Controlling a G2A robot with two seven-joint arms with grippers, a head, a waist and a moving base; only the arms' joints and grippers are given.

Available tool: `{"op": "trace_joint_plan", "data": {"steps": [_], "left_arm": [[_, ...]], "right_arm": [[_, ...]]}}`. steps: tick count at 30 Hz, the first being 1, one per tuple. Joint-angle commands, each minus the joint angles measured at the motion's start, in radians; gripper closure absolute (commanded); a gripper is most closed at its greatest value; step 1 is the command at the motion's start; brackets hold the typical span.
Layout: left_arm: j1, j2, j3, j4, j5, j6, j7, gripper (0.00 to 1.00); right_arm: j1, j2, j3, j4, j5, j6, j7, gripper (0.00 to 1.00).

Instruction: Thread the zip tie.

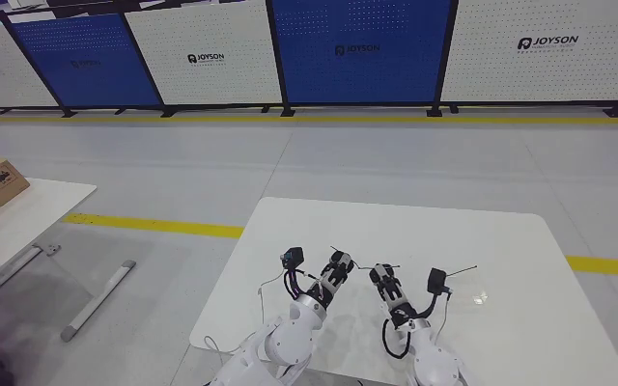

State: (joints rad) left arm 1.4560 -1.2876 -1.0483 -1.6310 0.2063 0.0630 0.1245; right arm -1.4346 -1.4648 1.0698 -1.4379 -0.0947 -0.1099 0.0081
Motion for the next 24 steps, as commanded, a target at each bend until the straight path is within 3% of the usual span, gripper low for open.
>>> {"op": "trace_joint_plan", "data": {"steps": [1, 7, 24], "left_arm": [[0.000, 0.000, 0.000, 0.000, 0.000, 0.000, 0.000, 1.00], [0.000, 0.000, 0.000, 0.000, 0.000, 0.000, 0.000, 1.00], [0.000, 0.000, 0.000, 0.000, 0.000, 0.000, 0.000, 1.00]], "right_arm": [[-0.005, 0.001, 0.005, -0.002, 0.002, -0.005, -0.003, 1.00], [-0.014, 0.002, 0.014, -0.008, 0.004, -0.017, -0.002, 1.00], [0.007, -0.005, -0.009, 0.004, -0.007, 0.015, 0.001, 1.00]]}}
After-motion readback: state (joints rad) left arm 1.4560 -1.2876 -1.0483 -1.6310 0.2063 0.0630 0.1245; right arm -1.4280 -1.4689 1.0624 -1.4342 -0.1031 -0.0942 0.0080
